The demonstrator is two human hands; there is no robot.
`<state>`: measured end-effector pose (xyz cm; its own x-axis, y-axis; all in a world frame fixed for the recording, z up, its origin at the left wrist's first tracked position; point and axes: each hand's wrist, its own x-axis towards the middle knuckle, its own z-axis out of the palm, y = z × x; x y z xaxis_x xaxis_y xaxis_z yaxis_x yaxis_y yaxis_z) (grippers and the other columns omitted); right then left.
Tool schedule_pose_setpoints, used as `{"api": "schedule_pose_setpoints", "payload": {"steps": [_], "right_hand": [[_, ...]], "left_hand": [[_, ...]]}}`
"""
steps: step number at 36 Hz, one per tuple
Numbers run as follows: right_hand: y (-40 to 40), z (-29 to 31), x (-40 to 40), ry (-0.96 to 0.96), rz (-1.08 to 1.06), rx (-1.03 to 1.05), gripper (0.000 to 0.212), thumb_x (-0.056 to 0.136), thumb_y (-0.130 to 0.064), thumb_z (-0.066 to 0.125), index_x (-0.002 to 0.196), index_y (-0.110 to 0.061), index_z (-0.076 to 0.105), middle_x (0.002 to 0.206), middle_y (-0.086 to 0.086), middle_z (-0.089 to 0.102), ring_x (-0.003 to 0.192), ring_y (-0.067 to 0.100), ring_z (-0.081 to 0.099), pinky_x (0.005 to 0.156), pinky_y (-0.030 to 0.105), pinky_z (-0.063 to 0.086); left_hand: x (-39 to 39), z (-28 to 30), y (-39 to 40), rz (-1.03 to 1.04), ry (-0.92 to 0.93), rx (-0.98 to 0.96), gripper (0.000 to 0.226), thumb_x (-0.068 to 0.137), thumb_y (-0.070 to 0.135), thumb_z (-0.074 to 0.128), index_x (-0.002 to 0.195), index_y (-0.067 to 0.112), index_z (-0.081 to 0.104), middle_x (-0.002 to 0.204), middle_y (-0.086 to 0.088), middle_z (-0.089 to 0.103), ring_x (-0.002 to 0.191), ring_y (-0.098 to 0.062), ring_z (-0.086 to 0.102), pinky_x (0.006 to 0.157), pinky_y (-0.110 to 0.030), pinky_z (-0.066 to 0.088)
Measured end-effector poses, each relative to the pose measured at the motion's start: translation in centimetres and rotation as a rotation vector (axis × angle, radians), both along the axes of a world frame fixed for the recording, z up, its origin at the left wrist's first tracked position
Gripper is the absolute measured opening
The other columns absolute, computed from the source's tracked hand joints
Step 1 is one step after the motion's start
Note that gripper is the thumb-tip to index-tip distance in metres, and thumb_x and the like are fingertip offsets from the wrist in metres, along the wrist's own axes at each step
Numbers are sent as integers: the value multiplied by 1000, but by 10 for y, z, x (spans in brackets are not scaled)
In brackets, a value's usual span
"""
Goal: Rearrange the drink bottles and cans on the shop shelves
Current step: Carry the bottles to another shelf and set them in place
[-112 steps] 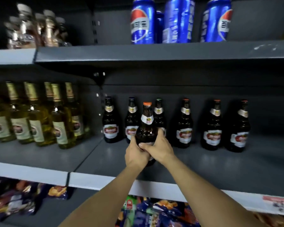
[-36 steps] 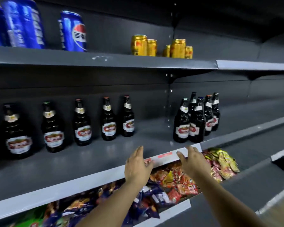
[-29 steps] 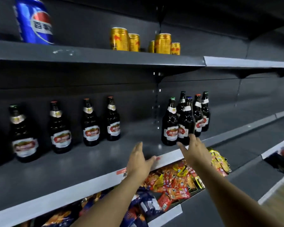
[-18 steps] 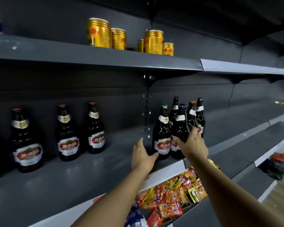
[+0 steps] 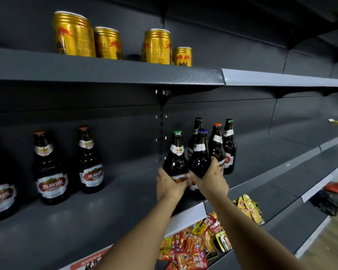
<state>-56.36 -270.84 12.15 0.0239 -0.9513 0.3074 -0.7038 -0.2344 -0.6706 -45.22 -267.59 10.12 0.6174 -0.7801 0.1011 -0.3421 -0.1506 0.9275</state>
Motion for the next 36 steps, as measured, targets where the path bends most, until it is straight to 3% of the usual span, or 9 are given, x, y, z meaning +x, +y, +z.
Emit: {"api": "schedule_pose_setpoints", "payload": {"steps": [5,14,26,30,36], "right_hand": [[-1,-2,0,15,-27,-47,91,76,-46,75,142,-12,24,137,5,49,118,31,54,83,39,46],[42,0,30,-6,169,-151,82,77,-46,74,140,-16,31,134,5,49,117,30,54,85,39,46],[140,18,143,-2,532,-118,87,78,-49,72,145,-20,26,141,5,46,122,30,51,90,40,46],[181,14,189,-29,608,-112,87,76,-50,74,144,-21,28,139,4,49,118,31,54,89,42,49],[245,9,266,-49,661,-87,88,77,-48,73,147,-22,26,141,2,48,123,27,51,90,38,47]], "left_hand": [[5,0,5,76,-34,29,68,61,39,85,114,22,46,116,-2,62,104,-25,62,84,-39,53],[49,-1,81,175,-46,-15,68,59,35,88,114,21,51,112,1,65,102,-21,62,85,-30,51],[157,21,220,441,60,-129,65,62,19,88,118,21,54,104,2,66,96,-18,61,85,-27,49],[200,20,272,533,36,-133,68,60,22,88,118,25,54,108,1,67,101,-22,62,92,-36,50],[274,11,348,607,50,-129,61,58,21,88,109,24,56,103,1,67,96,-23,63,90,-38,52]]}}
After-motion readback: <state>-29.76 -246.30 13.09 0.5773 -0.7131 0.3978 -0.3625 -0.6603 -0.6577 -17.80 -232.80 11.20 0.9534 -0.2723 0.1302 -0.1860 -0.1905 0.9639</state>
